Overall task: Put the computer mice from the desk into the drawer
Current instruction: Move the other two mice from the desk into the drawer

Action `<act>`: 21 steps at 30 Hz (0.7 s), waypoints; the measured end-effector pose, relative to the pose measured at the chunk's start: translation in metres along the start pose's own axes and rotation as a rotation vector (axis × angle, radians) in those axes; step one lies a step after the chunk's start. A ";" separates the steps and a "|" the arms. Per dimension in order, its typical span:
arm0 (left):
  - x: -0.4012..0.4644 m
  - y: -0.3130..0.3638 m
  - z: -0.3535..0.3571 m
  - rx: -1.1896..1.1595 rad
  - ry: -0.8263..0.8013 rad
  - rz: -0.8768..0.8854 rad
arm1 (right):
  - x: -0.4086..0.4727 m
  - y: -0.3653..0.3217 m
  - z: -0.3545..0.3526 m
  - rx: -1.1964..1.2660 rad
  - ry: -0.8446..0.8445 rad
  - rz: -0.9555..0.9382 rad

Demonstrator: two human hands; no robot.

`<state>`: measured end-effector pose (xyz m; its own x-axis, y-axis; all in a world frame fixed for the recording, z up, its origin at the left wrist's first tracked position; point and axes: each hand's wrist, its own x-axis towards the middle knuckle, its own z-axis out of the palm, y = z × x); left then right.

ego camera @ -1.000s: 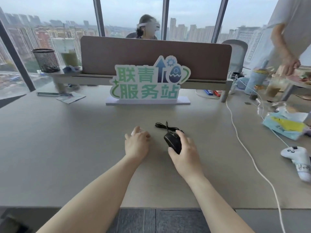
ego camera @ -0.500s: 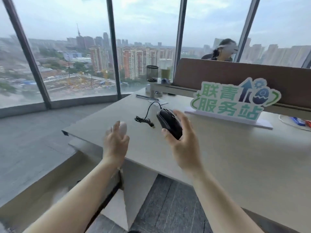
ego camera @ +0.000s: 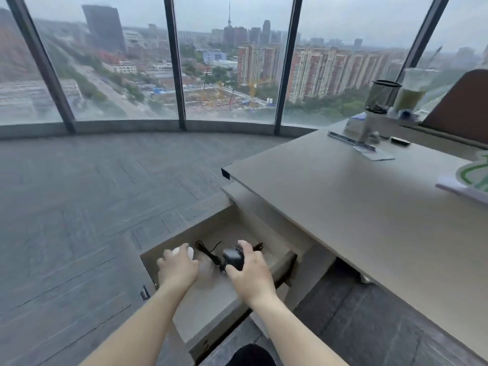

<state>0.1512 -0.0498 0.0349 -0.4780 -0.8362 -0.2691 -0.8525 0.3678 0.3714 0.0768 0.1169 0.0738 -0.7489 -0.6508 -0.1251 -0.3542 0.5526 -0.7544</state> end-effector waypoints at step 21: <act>0.029 -0.017 0.007 -0.024 -0.006 0.109 | 0.032 0.011 0.073 -0.461 -0.150 -0.041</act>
<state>0.1499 -0.0775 0.0141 -0.5691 -0.7892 -0.2310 -0.7900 0.4467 0.4200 0.0896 0.0642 0.0142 -0.6521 -0.7262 -0.2179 -0.6187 0.6758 -0.4006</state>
